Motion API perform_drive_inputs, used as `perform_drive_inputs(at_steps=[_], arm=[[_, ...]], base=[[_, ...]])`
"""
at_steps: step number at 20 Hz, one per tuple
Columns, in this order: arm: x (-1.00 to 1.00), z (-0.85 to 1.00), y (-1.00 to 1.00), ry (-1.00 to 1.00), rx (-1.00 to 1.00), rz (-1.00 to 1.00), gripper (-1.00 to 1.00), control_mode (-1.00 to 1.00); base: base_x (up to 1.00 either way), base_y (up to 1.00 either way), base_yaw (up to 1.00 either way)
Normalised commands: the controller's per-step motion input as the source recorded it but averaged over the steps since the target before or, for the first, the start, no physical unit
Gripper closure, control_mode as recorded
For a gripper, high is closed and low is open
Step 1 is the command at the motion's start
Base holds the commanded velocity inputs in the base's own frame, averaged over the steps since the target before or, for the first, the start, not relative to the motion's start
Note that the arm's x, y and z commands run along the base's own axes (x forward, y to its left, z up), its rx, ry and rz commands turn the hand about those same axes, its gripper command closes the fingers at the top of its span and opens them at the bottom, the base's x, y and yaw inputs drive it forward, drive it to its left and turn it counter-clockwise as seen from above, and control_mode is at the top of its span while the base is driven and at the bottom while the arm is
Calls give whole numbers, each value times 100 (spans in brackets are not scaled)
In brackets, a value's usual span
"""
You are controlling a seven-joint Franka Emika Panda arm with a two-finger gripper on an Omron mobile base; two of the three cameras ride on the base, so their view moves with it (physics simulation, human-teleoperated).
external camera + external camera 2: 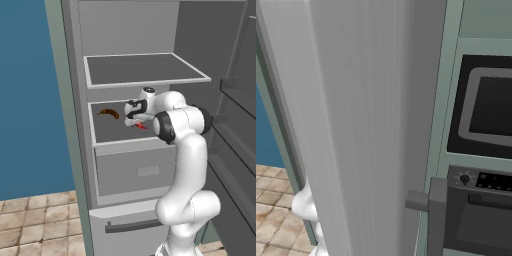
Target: Take the fish from the fridge and place it on the digital scale on the counter by the fridge. Wait a few seconds for a reading, then move it to the plate on the dining counter.
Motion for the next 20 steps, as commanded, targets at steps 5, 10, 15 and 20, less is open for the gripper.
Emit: perform_drive_inputs(at_steps=[5, 10, 15, 20], arm=[[-84, 0, -1, -6, 0, 0, 100, -100], [-86, 0, -1, -5, 0, 0, 100, -100], [-81, 13, -9, -2, 0, 0, 100, -100], [-80, 59, -4, -1, 0, 0, 100, -100]], base=[[0, 0, 0], [0, 0, 0], [0, 0, 0], [0, 0, 0]])
